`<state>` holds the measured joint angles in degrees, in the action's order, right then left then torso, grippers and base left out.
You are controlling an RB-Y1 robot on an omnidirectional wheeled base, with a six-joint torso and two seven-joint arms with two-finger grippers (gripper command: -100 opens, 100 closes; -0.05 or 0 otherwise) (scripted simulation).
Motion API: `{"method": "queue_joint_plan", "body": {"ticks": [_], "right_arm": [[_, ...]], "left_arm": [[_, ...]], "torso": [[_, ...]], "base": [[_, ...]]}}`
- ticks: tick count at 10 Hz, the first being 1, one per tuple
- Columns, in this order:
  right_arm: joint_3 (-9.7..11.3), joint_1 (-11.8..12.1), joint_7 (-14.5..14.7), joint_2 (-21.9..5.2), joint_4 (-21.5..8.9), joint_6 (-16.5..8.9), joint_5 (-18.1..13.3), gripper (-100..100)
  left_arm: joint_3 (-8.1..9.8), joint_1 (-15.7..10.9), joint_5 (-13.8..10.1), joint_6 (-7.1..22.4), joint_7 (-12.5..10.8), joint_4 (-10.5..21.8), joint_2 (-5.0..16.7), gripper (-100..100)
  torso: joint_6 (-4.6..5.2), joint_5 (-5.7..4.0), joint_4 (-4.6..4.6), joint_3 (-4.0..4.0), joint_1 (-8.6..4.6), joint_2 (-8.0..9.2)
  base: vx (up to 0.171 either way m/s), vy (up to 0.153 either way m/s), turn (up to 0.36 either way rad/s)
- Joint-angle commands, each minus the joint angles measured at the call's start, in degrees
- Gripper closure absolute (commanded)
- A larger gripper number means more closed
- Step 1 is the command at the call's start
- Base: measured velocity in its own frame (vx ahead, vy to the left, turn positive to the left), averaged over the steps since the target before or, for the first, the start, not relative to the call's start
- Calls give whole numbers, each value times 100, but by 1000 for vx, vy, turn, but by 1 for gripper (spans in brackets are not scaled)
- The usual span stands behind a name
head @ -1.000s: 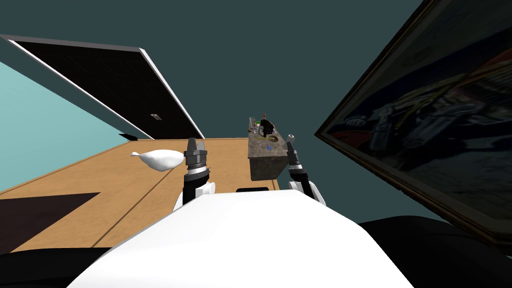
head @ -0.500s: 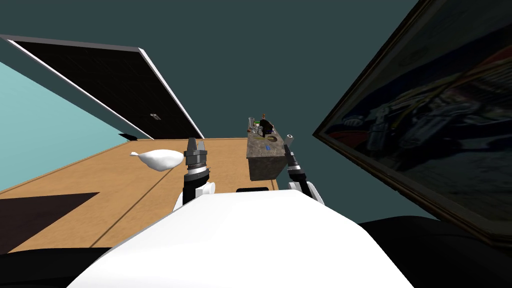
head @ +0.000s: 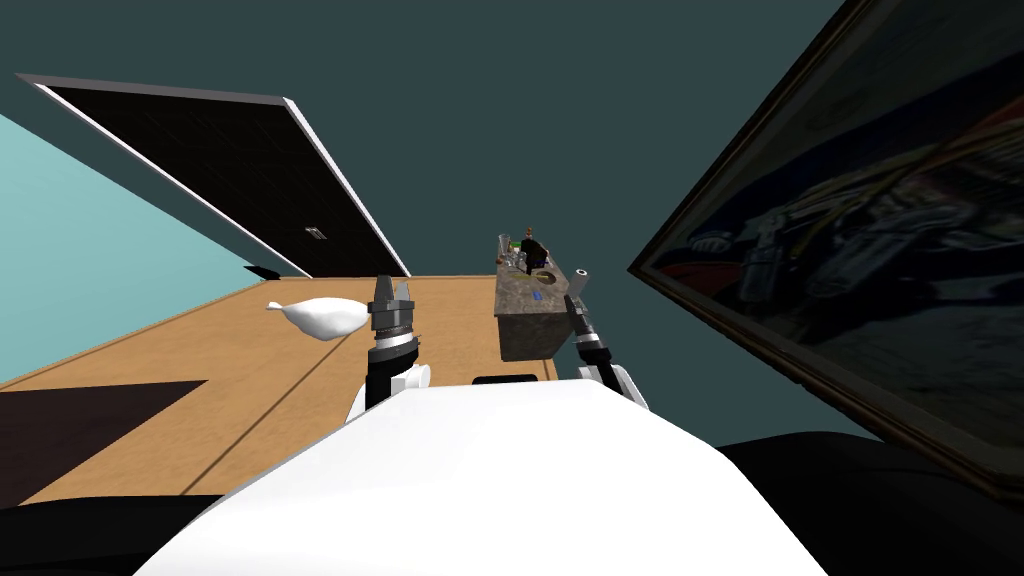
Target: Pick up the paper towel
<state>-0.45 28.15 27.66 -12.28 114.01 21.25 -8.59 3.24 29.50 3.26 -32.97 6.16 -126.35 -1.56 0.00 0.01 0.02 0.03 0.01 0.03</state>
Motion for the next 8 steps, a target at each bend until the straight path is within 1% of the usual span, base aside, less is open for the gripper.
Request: {"method": "queue_joint_plan", "body": {"ticks": [1,2,3,4,5,6,7,8], "right_arm": [[-39,-16,180,-56,-146,-96,-130,-100],[-74,-24,280,-103,-241,-157,-214,-100],[-157,-47,472,-216,-438,-297,-396,-100],[-157,-47,472,-216,-438,-297,-396,-100],[-256,-80,645,-352,-638,-455,-588,-100],[-256,-80,645,-352,-638,-455,-588,-100],[-365,-126,794,-503,-830,-621,-780,-100],[-421,-153,859,-581,-921,-705,-873,-100]], "left_arm": [[0,0,0,0,0,0,0,0],[0,0,0,0,0,0,0,0],[0,0,0,0,0,0,0,0],[0,0,0,0,0,0,0,0],[0,0,0,0,0,0,0,0],[0,0,0,0,0,0,0,0],[1,0,0,0,0,0,1,0],[1,0,0,0,0,0,1,0]], "torso": [[0,0,0,0,0,0],[1,-1,-1,-2,-6,-4],[0,-2,-1,-2,-6,-4],[0,-1,-1,-1,-4,-2],[1,-2,-1,-2,-8,-4],[0,-3,0,1,-17,2],[0,-5,0,0,-22,-1],[0,-7,1,1,-32,0]], "base": [[5,-8,-22],[3,-4,-12],[-5,7,18],[3,-6,-13],[-16,-33,70],[-7,-45,29],[-14,-75,91],[19,-82,76]]}}
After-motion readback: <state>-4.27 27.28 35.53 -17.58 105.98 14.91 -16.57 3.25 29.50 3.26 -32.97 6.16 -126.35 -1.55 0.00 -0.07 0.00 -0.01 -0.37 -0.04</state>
